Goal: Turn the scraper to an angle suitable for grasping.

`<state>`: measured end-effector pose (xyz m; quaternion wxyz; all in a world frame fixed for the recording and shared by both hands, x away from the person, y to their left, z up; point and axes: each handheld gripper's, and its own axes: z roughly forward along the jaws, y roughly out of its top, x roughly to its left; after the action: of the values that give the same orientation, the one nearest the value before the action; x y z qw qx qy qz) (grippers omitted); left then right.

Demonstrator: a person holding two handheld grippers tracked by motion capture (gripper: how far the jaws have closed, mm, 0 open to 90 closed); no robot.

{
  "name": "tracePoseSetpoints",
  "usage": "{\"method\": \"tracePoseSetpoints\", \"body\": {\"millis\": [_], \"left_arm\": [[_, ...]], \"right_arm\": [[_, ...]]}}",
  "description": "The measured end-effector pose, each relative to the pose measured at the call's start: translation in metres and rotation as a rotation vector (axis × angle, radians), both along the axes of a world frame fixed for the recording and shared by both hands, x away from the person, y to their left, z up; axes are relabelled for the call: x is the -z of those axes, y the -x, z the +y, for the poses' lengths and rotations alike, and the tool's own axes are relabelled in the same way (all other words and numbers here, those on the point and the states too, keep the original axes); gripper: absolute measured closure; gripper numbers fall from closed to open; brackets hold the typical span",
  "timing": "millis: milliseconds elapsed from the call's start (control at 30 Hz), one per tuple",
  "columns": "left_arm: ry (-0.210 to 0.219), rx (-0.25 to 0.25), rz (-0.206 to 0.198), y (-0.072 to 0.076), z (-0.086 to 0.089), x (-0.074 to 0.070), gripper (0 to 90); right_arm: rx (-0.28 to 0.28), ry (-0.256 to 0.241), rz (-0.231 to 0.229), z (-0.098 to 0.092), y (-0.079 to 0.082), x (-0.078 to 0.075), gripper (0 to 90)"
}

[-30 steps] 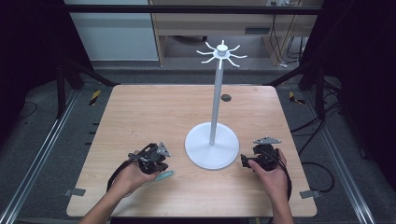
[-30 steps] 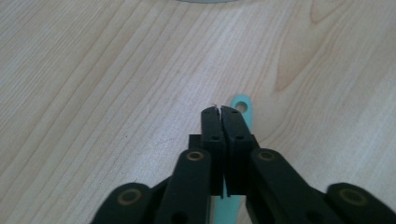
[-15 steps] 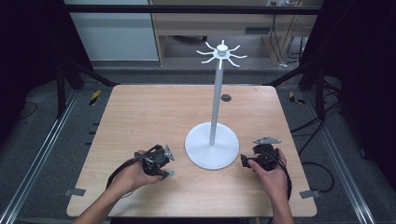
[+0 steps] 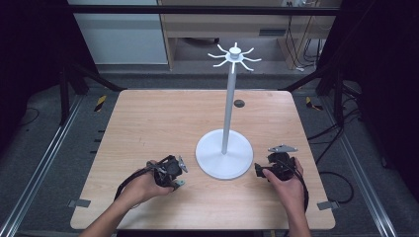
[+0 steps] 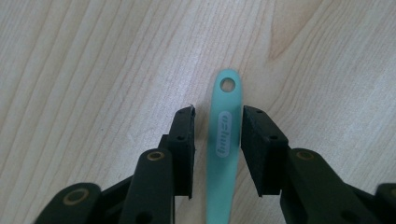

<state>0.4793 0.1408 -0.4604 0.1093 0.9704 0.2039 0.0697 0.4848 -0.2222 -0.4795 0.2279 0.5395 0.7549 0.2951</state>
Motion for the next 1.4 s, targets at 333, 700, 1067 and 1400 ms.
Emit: {"method": "tracePoseSetpoints", "body": {"millis": [333, 700, 1067, 1400], "left_arm": [[-0.007, 0.005, 0.007, 0.000, -0.004, 0.004, 72.7], [0.031, -0.004, -0.010, 0.002, 0.001, -0.004, 73.8], [0.229, -0.055, -0.130, 0.013, 0.026, -0.055, 74.1], [0.332, -0.084, -0.208, 0.018, 0.041, -0.090, 74.2]], "right_arm": [[0.000, 0.000, -0.001, 0.000, 0.000, 0.000, 10.0], [0.000, 0.001, -0.001, 0.000, 0.000, 0.000, 10.0], [-0.004, 0.011, -0.001, 0.000, 0.000, 0.001, 10.0], [-0.002, 0.015, 0.004, 0.001, -0.001, 0.001, 10.0]]}}
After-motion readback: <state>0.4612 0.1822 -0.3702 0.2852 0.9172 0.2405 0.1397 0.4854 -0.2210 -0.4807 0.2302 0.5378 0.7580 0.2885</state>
